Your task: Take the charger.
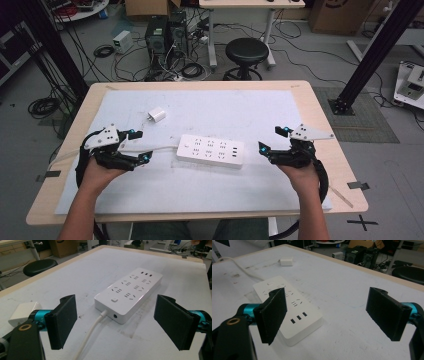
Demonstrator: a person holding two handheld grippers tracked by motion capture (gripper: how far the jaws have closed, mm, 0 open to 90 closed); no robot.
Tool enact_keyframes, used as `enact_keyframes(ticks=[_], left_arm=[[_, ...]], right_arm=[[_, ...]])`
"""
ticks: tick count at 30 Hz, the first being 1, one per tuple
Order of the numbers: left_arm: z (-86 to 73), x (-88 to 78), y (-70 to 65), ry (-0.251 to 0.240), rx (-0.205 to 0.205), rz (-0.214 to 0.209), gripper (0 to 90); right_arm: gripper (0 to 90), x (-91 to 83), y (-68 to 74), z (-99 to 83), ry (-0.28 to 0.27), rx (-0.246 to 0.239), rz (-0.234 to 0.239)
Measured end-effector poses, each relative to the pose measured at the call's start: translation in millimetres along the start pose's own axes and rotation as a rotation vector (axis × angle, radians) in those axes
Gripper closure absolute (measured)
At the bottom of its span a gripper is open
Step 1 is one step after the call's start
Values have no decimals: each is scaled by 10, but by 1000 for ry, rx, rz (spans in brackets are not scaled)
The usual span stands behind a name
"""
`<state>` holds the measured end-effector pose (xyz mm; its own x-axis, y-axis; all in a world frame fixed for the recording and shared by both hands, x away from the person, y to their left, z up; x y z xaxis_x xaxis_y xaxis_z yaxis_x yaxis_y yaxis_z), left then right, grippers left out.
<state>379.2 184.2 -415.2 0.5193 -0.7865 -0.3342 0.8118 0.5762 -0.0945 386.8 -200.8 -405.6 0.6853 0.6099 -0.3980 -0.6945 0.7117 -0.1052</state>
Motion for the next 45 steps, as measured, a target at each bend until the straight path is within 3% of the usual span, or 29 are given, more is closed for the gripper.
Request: enact_keyframes(ticks=[3, 10, 16, 18, 21, 22, 24, 27, 29, 33, 37, 45], left_arm=[[32, 2, 31, 1, 2, 7, 186], [232, 97, 307, -1, -4, 64, 186], [431, 272, 654, 29, -21, 119, 186], [455, 342, 780, 60, -28, 137, 185], [477, 418, 879, 63, -40, 143, 184], [466, 506, 997, 92, -51, 157, 184], [446, 601, 1124, 102, -73, 167, 185], [393, 738, 1275, 140, -89, 188, 184], [369, 803, 1387, 135, -97, 210, 185], [245, 938, 1564, 190, -132, 231, 185], [117, 1069, 1660, 222, -152, 240, 184], [-155, 1203, 1728, 313, -141, 249, 185]], right_arm=[[172, -27, 10, 18, 8, -10, -2], [173, -55, 4, 34, 11, -7, -6], [173, -40, 6, 32, 15, -15, -8], [173, -28, 15, 22, 20, -9, -6], [173, -15, 3, 8, 27, -12, -6], [173, -11, -5, 4, 28, -14, -6], [173, -7, -10, -4, 31, -10, -7], [173, -4, -11, -13, 36, -12, -8], [173, -2, -11, -18, 39, -15, -9], [173, -9, -7, -37, 40, -4, -13], [173, -4, -12, -78, 50, -7, -15], [173, 11, -3, -127, 60, 8, -16]])
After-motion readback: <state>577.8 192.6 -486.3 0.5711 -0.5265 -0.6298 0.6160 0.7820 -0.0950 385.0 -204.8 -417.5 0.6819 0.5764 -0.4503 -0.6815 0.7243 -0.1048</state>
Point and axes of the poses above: each handheld gripper's, and its own axes: x roughly forward along the jaws, z roughly out of its top, y roughly to its left, the point moved 10 cm from there along x, roughly forward along the jaws, and after that the axes turned 7 degrees about -x, right-handed, at the moved point
